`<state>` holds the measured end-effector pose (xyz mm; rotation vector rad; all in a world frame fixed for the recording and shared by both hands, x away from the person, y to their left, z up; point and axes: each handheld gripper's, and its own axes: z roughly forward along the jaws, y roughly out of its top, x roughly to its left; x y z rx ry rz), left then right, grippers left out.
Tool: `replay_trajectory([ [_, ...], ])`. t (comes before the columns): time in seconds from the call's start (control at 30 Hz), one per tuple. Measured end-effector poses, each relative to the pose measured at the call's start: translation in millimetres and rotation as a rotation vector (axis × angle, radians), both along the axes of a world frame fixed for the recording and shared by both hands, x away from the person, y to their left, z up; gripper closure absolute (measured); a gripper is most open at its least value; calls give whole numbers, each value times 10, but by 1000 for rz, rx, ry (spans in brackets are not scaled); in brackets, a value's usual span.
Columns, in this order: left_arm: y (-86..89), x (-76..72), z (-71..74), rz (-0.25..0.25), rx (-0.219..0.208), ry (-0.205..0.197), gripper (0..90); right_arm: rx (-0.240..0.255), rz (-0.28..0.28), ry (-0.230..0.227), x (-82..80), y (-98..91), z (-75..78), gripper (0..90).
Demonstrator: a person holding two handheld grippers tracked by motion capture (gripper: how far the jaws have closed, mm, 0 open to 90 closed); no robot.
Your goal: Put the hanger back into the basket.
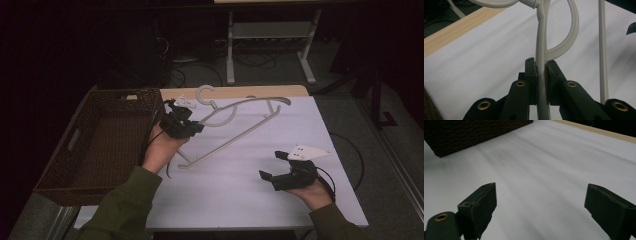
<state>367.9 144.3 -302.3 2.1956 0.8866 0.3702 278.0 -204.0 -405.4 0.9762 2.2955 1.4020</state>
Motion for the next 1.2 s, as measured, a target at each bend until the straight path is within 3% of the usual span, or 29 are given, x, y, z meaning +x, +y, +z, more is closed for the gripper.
replay_trajectory([
  [0.3,226,2,170,32,21,-16,819,-2,-16,-4,2,-28,-6,98],
  [0.7,642,13,342,84,-3,-20,820,-6,-21,-5,7,-29,-13,100],
  [1.0,1107,-22,429,156,-17,-38,820,-11,-28,-15,13,-31,-22,102],
  [1.2,1566,-94,471,214,-36,-58,820,-12,-40,-21,14,-34,-20,107],
])
